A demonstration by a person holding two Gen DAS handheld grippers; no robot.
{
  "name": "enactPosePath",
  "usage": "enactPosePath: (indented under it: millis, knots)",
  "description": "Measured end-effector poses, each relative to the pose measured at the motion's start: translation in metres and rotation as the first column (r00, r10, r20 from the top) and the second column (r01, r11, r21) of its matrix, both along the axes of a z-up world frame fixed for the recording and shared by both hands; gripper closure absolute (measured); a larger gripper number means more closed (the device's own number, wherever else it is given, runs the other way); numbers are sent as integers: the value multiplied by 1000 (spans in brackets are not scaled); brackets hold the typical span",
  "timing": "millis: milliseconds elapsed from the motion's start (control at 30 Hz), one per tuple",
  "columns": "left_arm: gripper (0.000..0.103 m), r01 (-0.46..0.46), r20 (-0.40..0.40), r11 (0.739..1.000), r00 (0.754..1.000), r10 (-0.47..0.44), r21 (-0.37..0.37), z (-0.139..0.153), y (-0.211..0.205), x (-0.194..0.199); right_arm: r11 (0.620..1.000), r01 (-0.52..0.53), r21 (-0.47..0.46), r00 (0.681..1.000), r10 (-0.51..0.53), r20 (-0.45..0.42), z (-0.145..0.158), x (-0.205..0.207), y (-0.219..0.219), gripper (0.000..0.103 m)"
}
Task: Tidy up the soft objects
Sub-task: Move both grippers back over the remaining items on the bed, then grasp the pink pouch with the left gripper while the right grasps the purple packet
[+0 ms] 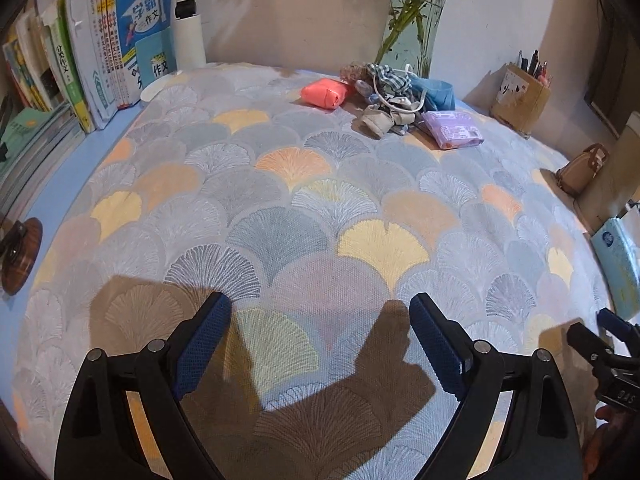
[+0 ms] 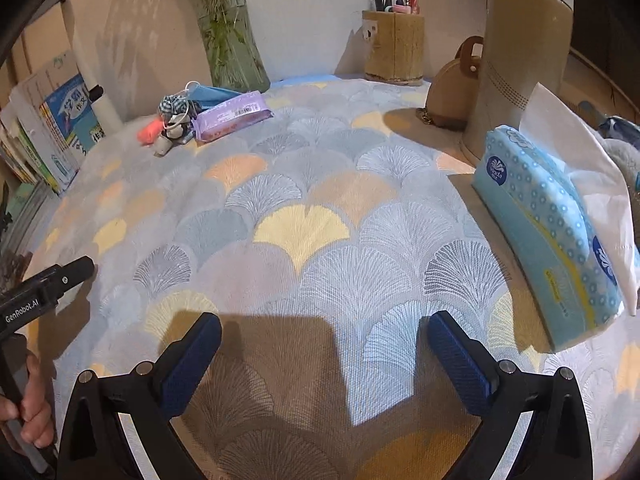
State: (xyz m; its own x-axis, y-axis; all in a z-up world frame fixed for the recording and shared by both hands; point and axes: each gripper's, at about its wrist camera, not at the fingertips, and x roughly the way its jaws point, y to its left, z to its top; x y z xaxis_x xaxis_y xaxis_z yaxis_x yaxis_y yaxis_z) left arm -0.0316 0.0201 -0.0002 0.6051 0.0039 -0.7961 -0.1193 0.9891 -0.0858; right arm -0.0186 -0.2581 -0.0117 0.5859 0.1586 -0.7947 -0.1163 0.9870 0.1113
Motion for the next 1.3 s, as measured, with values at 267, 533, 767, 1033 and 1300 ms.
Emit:
enactPosePath:
  millis: [267, 533, 767, 1033, 1300]
  knots:
    - [3, 21, -38, 998, 999, -18, 67, -4, -10, 3, 1000, 10, 20, 1000, -11, 17, 1, -5, -4, 0]
    - [5, 39, -63, 998, 997, -35, 52, -1, -8, 5, 998, 15, -53, 1000, -14, 25, 0, -8, 3, 0]
    - [22, 86, 116, 991, 988, -98, 104, 85, 10, -9, 986, 49, -156, 997, -39, 69, 41, -18, 16, 0]
    - [22, 207, 191, 978, 959, -209, 30, 110, 46, 49, 970, -83, 228, 995, 94, -38, 69, 66, 31, 16]
    - [36, 299, 74, 954, 951, -299, 18, 49, 31, 145, 911, -26, 412, 990, 82, -117, 37, 151, 51, 24]
